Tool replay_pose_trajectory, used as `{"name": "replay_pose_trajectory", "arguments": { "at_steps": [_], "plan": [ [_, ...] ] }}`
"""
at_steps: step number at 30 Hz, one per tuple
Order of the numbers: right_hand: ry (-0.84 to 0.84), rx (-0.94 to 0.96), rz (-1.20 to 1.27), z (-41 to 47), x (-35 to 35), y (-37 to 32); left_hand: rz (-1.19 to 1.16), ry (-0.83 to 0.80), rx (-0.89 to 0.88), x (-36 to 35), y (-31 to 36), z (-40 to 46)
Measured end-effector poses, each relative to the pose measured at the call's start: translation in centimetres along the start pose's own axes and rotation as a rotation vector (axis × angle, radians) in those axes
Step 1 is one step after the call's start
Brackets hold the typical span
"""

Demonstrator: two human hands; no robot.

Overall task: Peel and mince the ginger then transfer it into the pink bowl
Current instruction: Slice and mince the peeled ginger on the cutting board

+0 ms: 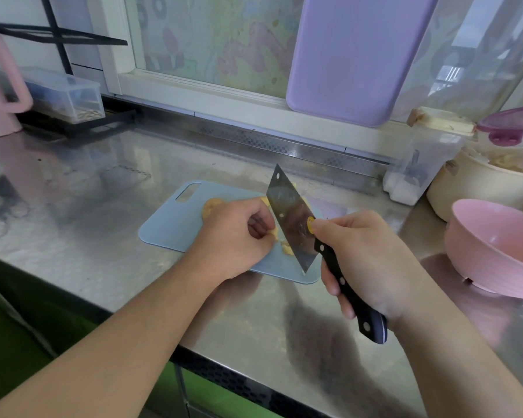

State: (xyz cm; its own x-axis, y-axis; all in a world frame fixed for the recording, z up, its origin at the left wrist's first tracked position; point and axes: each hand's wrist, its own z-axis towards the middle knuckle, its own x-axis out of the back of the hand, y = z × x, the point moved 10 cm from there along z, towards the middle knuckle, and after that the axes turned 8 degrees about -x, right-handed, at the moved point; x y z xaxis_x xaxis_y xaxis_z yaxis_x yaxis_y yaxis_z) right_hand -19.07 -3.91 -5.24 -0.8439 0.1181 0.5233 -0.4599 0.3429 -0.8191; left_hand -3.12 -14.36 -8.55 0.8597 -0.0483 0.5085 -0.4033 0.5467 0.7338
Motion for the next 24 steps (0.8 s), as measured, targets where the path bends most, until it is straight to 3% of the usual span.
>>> {"name": "replay_pose_trajectory", "arguments": {
  "at_steps": [24],
  "plan": [
    [-0.041,-0.013,-0.038,-0.1,-0.9,0.1,0.003,0.026,0.019,0.5,0.0,0.0]
  ]
}}
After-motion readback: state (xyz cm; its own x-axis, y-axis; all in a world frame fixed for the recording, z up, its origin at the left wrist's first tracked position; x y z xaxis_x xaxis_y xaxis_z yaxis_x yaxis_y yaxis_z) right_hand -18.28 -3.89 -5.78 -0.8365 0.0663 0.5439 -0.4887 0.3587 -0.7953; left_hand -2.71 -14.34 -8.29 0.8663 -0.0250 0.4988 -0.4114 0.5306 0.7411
